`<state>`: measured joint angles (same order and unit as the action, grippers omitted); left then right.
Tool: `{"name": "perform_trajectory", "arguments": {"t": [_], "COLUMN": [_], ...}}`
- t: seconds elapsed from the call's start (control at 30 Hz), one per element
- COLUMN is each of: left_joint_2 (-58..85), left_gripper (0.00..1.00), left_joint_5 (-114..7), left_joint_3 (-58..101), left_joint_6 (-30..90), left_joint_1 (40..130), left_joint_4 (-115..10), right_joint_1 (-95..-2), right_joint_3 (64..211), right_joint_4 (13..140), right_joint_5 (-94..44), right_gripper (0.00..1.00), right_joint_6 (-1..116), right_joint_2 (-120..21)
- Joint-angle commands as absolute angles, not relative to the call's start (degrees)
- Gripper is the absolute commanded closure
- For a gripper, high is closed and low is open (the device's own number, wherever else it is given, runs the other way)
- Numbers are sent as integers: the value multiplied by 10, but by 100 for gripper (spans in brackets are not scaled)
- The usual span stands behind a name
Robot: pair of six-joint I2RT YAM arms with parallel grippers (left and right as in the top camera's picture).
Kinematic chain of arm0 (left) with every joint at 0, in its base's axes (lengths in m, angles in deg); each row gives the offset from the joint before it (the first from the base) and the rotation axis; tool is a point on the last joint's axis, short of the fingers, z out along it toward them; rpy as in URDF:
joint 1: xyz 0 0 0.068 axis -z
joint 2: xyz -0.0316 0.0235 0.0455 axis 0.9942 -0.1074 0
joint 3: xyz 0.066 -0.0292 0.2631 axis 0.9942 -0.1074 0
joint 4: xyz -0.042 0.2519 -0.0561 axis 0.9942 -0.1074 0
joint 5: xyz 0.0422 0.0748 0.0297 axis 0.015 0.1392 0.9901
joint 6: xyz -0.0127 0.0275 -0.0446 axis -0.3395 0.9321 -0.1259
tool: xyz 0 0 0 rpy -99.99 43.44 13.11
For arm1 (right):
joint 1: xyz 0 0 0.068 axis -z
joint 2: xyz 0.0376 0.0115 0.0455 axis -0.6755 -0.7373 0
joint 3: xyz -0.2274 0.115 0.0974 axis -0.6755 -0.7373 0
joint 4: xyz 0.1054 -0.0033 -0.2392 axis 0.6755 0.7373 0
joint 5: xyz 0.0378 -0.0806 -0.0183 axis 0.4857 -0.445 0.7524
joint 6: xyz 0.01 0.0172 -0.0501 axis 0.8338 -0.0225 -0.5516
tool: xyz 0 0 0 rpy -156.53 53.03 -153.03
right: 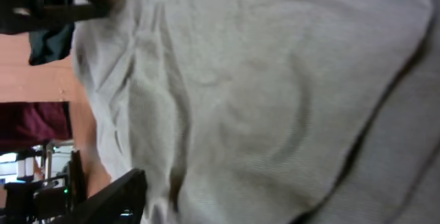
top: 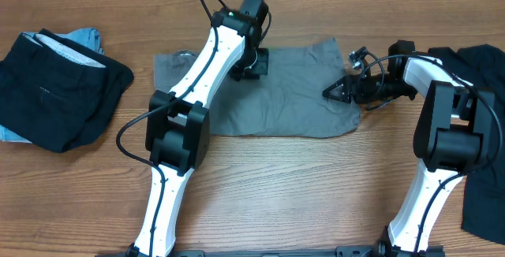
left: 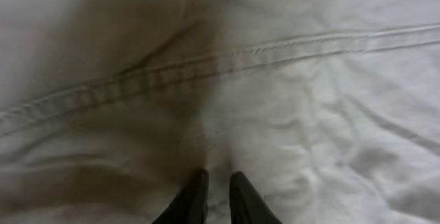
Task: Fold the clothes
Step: 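Fold the right end leftward over the trousers with the right gripper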
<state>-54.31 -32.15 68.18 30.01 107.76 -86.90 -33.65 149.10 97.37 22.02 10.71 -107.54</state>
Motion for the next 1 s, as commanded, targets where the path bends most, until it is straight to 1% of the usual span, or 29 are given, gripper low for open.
{"name": "perform_trajectory", "arguments": {"t": [0.0,0.33,0.37,0.43,0.53,0.63,0.67,0.77,0.9,0.93,0.97], "left_joint_2": [-542,-542,-542,-542,-542,-542,-542,-542,-542,-541,-541], "left_gripper": [85,87,87,87,87,87,87,87,91,96,96], "left_joint_5": [-315,-316,-316,-316,-316,-316,-316,-316,-334,-359,-369], "left_joint_3": [641,614,614,614,614,614,614,614,614,616,618], "left_joint_6": [288,286,286,286,286,286,286,286,286,286,286], "left_joint_1": [1081,1083,1083,1083,1083,1083,1083,1083,1083,1083,1083], "left_joint_4": [-843,-809,-808,-807,-806,-804,-802,-802,-800,-800,-800], "right_joint_1": [-342,-358,-364,-368,-368,-368,-368,-368,-353,-334,-323], "right_joint_3": [1482,1482,1482,1482,1482,1482,1482,1482,1495,1517,1528], "right_joint_4": [968,967,966,963,963,962,962,962,970,1006,1023], "right_joint_5": [210,227,225,225,231,239,242,244,244,243,239], "right_gripper": [27,28,31,33,41,58,65,96,96,96,96], "right_joint_6": [106,109,109,110,109,109,109,109,110,110,109], "right_joint_2": [-1093,-1093,-1093,-1093,-1093,-1093,-1093,-1093,-1093,-1093,-1093]}}
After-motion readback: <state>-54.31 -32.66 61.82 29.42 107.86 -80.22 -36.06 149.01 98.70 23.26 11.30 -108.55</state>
